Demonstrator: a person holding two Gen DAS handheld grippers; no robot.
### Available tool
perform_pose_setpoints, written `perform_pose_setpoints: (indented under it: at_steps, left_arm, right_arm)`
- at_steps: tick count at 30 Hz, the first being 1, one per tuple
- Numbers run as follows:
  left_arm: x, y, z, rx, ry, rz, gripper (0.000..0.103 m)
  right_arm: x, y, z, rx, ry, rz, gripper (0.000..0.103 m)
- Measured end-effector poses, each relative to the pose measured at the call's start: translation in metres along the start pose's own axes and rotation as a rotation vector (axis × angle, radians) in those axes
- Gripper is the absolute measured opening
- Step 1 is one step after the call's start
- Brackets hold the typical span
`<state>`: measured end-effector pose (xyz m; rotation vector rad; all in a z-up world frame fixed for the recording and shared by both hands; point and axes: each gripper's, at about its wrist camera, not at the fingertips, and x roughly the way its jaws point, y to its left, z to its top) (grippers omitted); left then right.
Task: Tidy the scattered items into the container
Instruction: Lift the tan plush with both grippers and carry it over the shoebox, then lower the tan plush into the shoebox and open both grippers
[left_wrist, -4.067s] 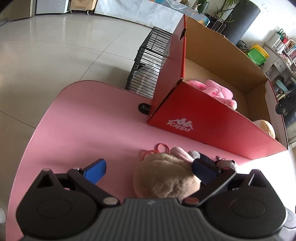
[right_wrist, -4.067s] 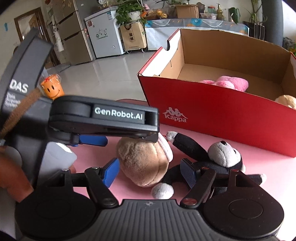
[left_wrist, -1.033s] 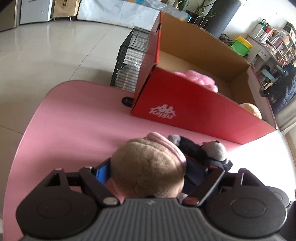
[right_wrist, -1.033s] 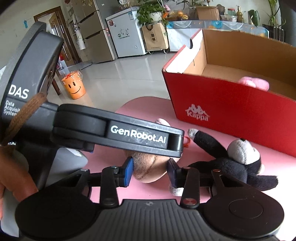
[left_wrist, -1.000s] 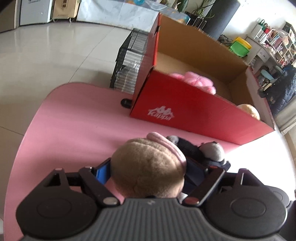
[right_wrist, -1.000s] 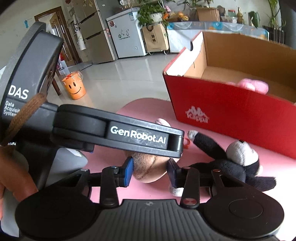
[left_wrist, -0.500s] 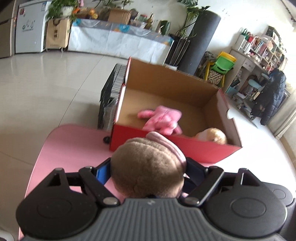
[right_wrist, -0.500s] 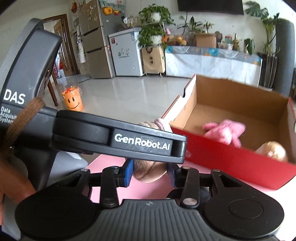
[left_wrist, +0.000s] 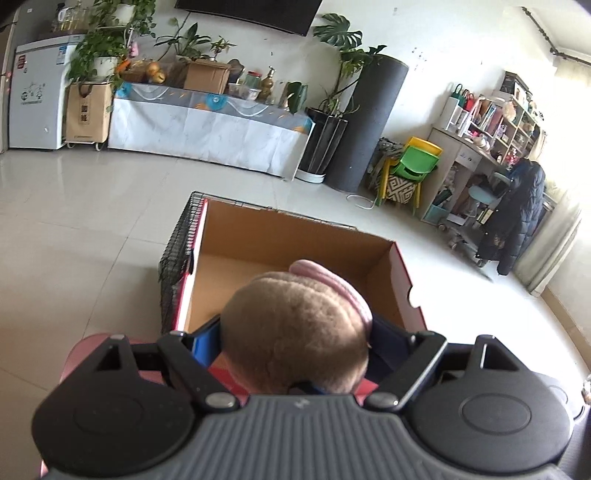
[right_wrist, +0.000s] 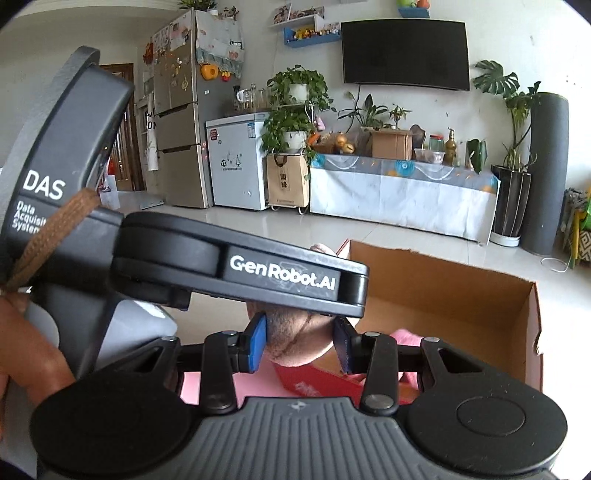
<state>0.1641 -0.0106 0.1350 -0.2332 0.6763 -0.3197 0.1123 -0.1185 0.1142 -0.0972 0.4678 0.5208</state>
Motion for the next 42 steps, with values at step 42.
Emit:
perform_pose_setpoints:
  at_steps: [42]
  left_arm:
    - [0.139, -0.013, 0.038, -0.068, 0.06, -0.064, 0.092]
  right_arm:
    - [0.069, -0.101, 0.014, 0.141, 0.037, -0.268, 0.039]
